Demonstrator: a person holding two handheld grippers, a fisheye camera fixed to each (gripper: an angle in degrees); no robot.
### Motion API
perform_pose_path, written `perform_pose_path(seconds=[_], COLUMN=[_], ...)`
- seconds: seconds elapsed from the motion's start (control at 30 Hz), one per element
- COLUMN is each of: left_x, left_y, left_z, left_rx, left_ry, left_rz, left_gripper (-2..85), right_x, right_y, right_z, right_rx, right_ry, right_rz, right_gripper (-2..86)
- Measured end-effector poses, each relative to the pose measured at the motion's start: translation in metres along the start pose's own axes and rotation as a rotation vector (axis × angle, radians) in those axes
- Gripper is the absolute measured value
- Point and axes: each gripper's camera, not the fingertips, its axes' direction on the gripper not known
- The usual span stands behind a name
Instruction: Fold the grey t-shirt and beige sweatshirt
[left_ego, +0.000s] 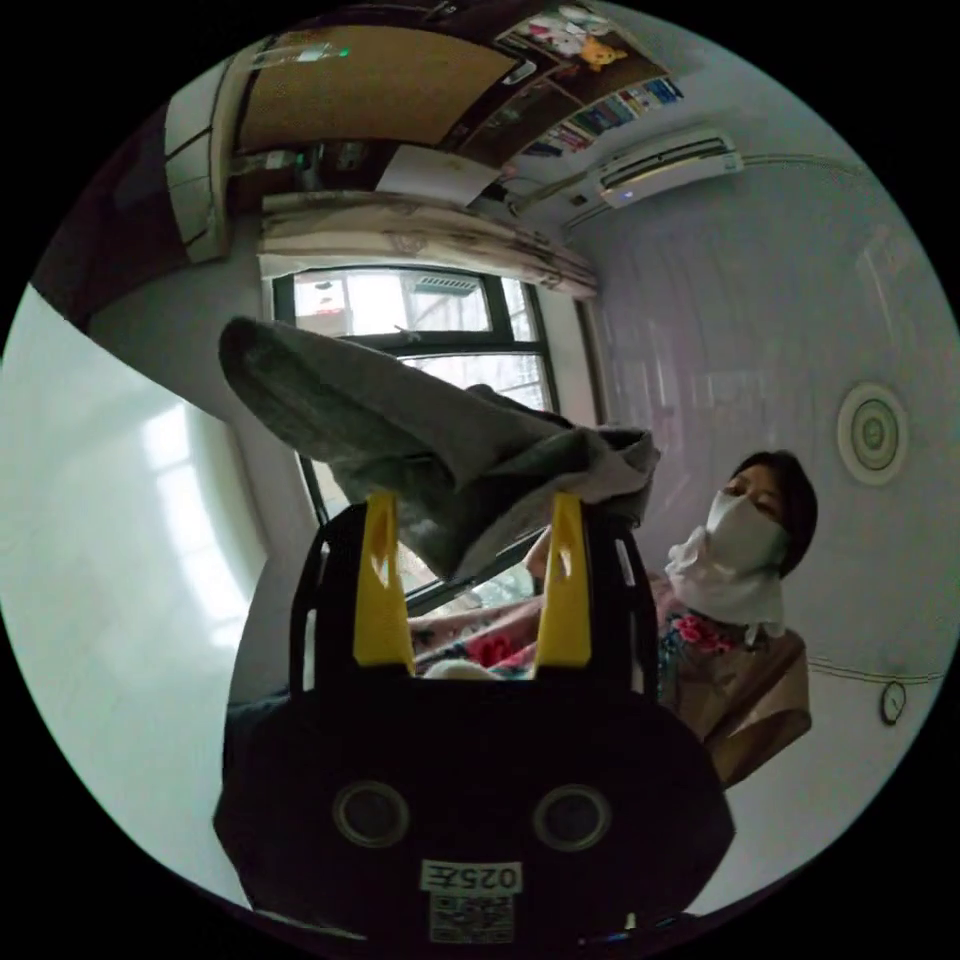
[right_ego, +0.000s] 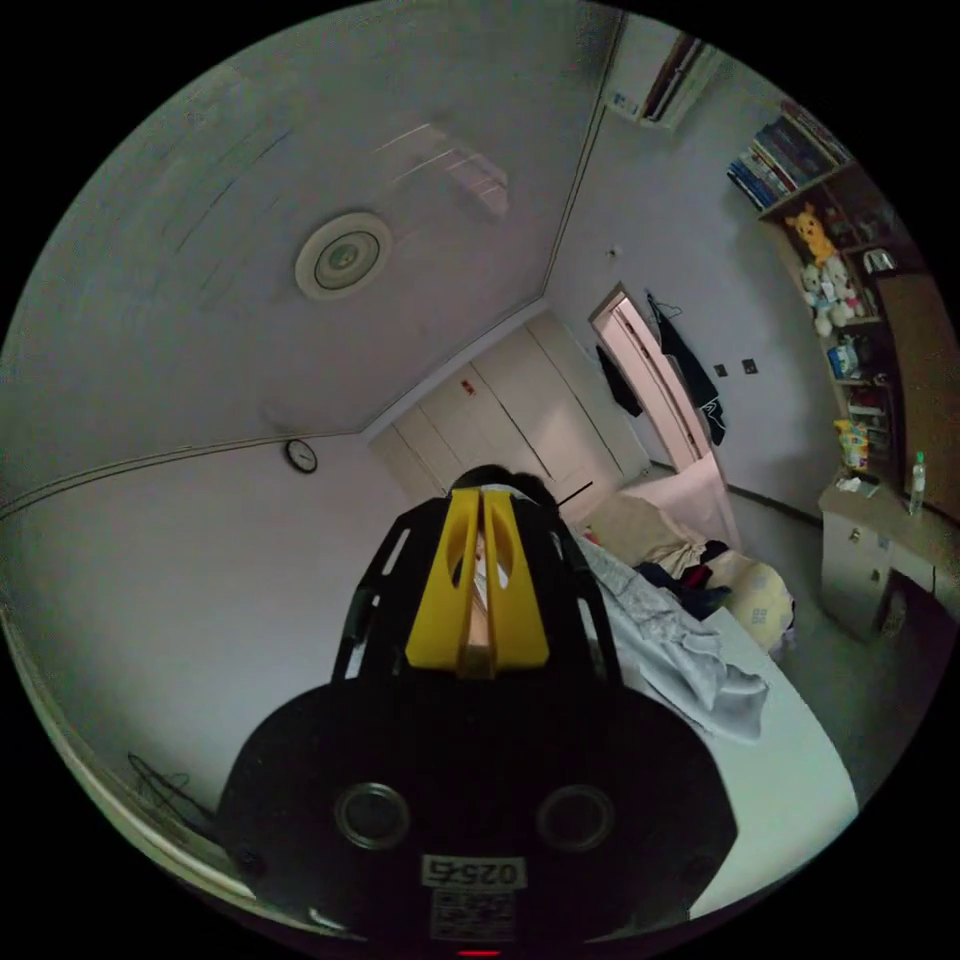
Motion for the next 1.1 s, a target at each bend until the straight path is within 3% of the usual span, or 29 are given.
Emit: perform_pose_path(seconds=[0.2,0.27,0.4,0.67,0.8,0.87,0.93,1.0,1.1], left_x=[0.103,0.133,0.187,0.256,0.325,0.373,0.443,0.488,0.54], left_y=[0.117,0.156,0.21,0.193,0.192,0.181,0.162,0.142,0.098], left_z=[0.02,0.02,0.0,0.019,-0.018,-0.036,-0.047,-0.044,-0.016], left_rx=[-0.07,-0.078,0.071,0.066,0.235,0.279,0.316,0.32,0.258], left_ry=[0.232,0.22,0.136,0.059,0.01,-0.074,-0.218,-0.275,-0.393], left_rz=[0.099,0.12,0.107,0.174,0.289,0.379,0.504,0.572,0.596], left_gripper=[7.5,6.8,0.2,-1.2,-1.2,-1.2,-1.2,-1.2,-1.2], right_x=[0.032,0.04,0.054,0.067,0.064,0.07,0.099,0.139,0.219], right_y=[0.013,0.012,0.001,-0.035,-0.049,-0.05,-0.051,-0.051,-0.044], right_z=[0.005,0.008,0.015,0.026,0.017,0.008,0.001,0.0,-0.004], right_rx=[0.07,0.08,0.084,0.103,0.135,0.141,0.097,0.015,0.048], right_ry=[-0.028,-0.047,-0.085,-0.135,0.053,0.263,0.64,0.842,0.672], right_rz=[0.095,0.104,0.102,0.062,0.056,0.08,0.187,0.299,0.46], right_gripper=[-1.0,-1.0,-1.0,-0.9,-0.9,-0.9,-0.9,-1.0,-1.0])
